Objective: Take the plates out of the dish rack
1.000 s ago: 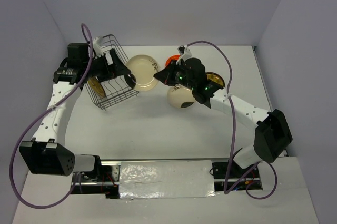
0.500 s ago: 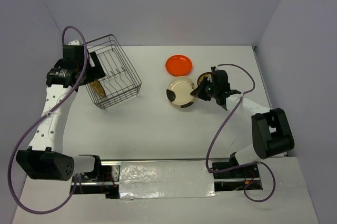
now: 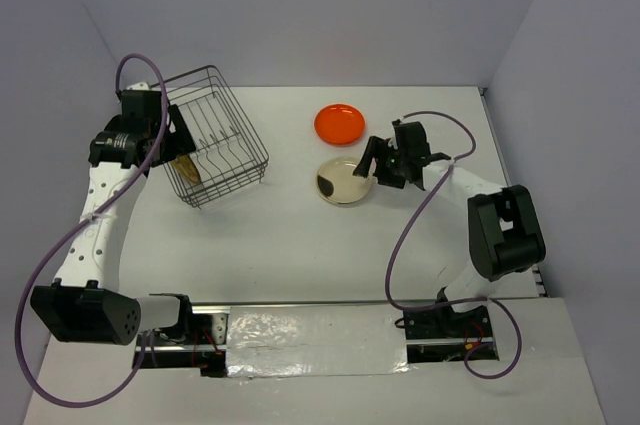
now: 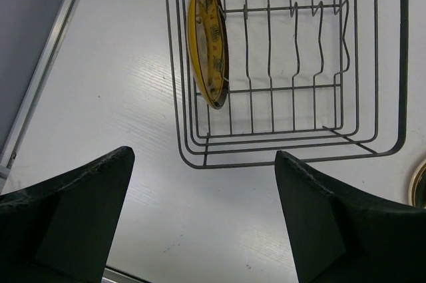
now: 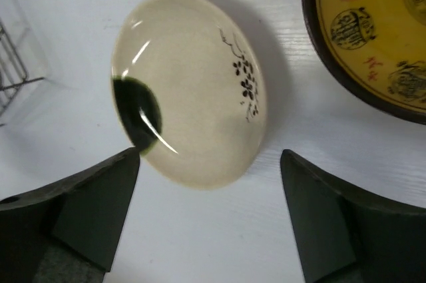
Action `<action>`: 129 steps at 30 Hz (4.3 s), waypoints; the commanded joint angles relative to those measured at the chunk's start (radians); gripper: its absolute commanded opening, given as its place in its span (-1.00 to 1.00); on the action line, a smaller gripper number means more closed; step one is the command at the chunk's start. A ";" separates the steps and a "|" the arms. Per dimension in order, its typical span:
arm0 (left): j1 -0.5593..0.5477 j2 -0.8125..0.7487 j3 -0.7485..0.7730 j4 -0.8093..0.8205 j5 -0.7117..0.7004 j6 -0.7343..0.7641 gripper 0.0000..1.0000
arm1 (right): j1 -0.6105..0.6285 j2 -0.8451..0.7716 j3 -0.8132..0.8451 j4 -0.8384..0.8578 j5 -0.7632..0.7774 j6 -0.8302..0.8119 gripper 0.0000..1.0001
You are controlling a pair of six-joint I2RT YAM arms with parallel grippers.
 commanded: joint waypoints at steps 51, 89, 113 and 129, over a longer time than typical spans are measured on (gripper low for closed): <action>-0.006 0.036 0.170 0.059 0.361 0.045 -0.88 | 0.304 -0.408 -0.029 0.267 -0.287 0.023 1.00; -0.052 -0.349 -0.368 0.265 0.199 0.059 0.99 | -0.382 -0.266 -0.149 0.175 -0.024 0.194 -1.00; -0.072 -0.386 -0.469 0.262 0.075 0.047 0.99 | -0.178 -0.042 0.204 -0.353 0.335 -0.050 0.99; -0.074 -0.526 -0.449 0.117 -0.187 -0.050 0.99 | 0.081 -0.988 0.178 -0.651 0.470 -0.291 1.00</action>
